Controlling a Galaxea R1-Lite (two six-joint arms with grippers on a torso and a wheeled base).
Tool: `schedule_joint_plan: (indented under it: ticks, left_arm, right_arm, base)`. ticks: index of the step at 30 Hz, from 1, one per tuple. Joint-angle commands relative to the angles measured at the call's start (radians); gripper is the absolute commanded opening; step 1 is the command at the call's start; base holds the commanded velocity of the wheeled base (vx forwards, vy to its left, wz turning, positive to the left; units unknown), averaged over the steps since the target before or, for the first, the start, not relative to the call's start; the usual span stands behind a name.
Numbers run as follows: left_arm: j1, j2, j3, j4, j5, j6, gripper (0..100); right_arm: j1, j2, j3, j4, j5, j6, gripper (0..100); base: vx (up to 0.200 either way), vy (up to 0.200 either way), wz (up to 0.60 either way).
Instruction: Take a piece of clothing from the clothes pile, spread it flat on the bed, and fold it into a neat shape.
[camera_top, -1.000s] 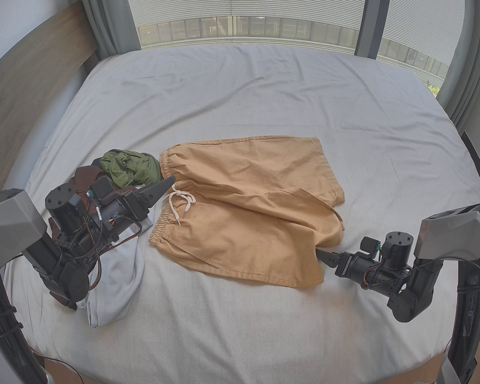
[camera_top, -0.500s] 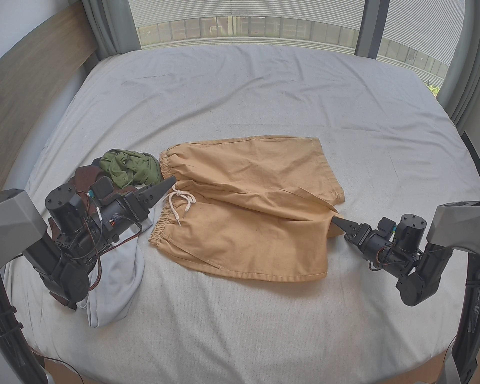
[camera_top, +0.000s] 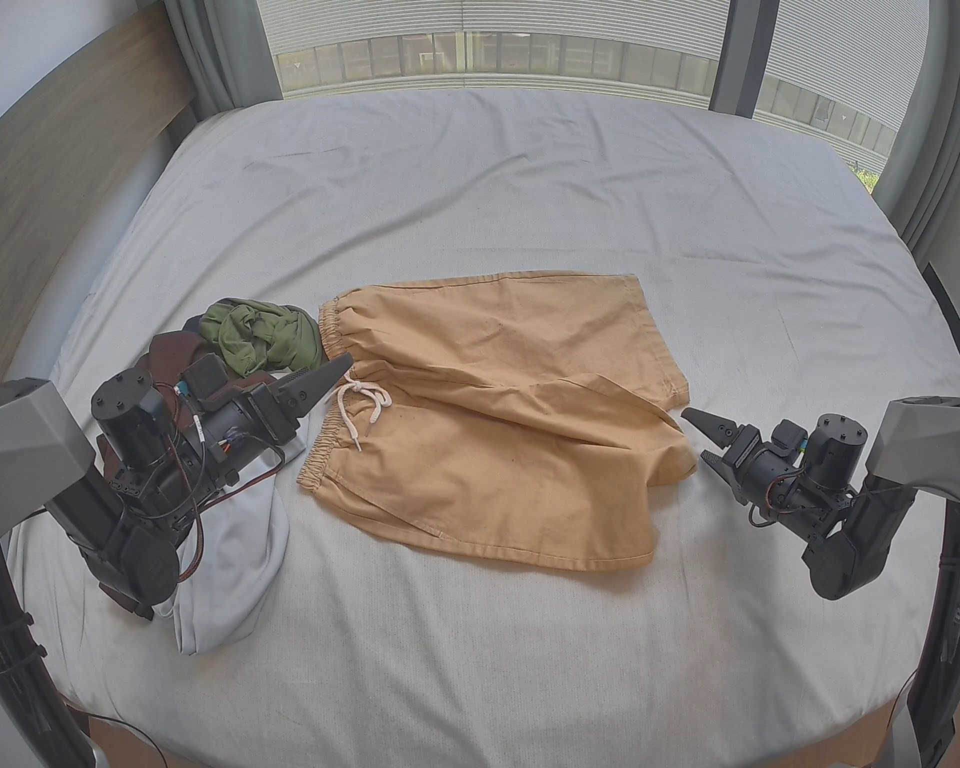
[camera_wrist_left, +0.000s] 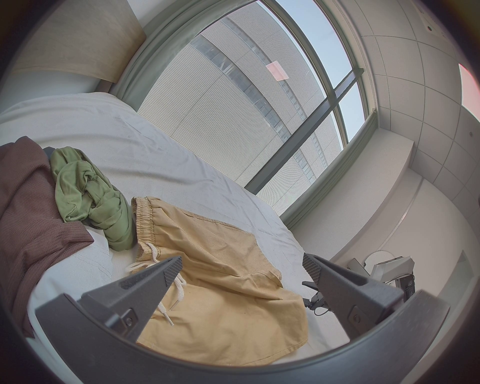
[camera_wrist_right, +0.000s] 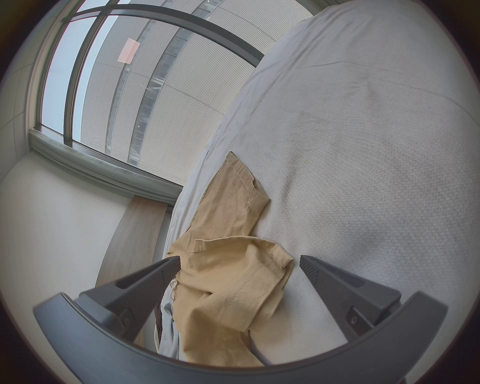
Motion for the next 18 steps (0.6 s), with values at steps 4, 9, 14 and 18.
schedule_joint_plan:
  ticks: [4, 9, 14, 18]
  left_arm:
    - [0.001, 0.002, 0.001, -0.001, 0.0, -0.002, 100]
    - [0.001, 0.0, 0.003, -0.001, 0.0, -0.002, 100]
    - [0.0, 0.0, 0.001, -0.001, 0.0, 0.0, 100]
    - [0.001, 0.0, 0.001, -0.001, 0.0, 0.0, 100]
  right_arm:
    - [0.009, 0.039, -0.018, 0.0, 0.002, 0.002, 100]
    - [0.006, 0.077, -0.041, 0.0, 0.001, 0.01, 100]
    - [0.004, 0.111, -0.043, 0.0, 0.001, 0.013, 100]
    - [0.009, 0.126, -0.053, -0.002, -0.004, 0.041, 100]
  base:
    - [0.0, 0.0, 0.0]
    - [0.0, 0.0, 0.0]
    - [0.0, 0.0, 0.0]
    - [0.0, 0.0, 0.0]
